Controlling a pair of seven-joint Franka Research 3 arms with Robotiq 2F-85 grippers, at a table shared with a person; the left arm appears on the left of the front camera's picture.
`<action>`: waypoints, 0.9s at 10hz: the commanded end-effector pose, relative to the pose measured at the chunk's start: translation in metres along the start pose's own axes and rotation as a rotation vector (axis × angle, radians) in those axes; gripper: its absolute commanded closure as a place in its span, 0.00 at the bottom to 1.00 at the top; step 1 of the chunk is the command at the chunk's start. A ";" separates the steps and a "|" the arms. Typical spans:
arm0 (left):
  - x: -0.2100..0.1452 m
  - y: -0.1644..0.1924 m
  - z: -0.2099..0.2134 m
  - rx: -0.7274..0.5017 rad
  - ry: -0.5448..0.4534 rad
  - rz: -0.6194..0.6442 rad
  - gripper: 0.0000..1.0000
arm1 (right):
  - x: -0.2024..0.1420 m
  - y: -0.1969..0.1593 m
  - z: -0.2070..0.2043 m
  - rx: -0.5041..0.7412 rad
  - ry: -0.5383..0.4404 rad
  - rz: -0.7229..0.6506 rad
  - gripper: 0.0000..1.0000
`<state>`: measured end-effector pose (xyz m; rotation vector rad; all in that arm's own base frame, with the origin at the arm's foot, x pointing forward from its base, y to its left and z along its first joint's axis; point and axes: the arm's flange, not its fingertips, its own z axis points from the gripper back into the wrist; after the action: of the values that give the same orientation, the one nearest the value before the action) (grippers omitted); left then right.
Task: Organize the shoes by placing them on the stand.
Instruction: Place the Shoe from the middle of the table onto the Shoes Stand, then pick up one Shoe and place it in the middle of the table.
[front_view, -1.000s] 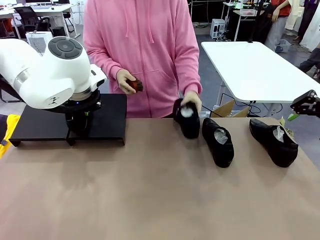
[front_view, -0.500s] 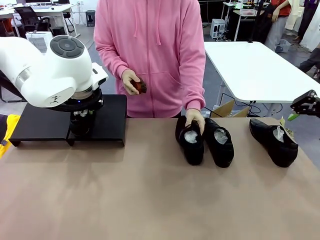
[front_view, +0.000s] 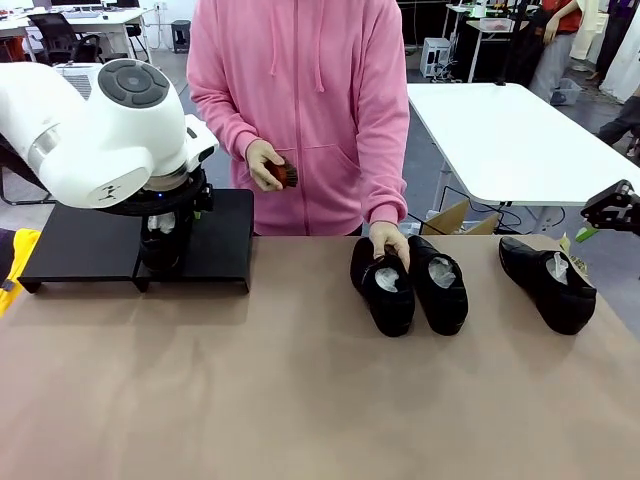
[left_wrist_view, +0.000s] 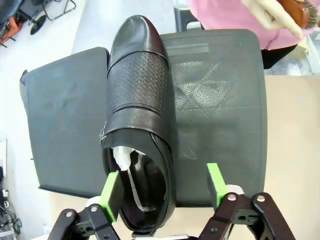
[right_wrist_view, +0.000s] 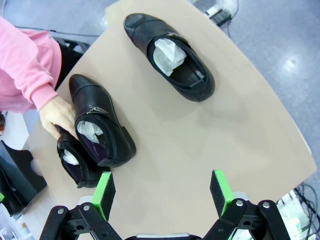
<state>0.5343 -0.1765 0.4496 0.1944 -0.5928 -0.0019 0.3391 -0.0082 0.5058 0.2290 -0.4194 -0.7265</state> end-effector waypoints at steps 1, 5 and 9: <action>-0.001 0.004 -0.013 0.006 0.017 -0.014 0.00 | 0.002 0.002 -0.001 0.022 -0.005 0.010 0.00; -0.001 0.004 -0.013 0.006 0.017 -0.014 0.00 | 0.002 0.002 -0.001 0.022 -0.005 0.010 0.00; -0.004 0.001 -0.014 0.005 0.024 -0.006 0.00 | 0.002 0.002 -0.001 0.022 -0.005 0.010 0.00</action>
<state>0.5387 -0.1735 0.4369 0.2002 -0.5692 -0.0053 0.3391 -0.0082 0.5057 0.2290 -0.4193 -0.7265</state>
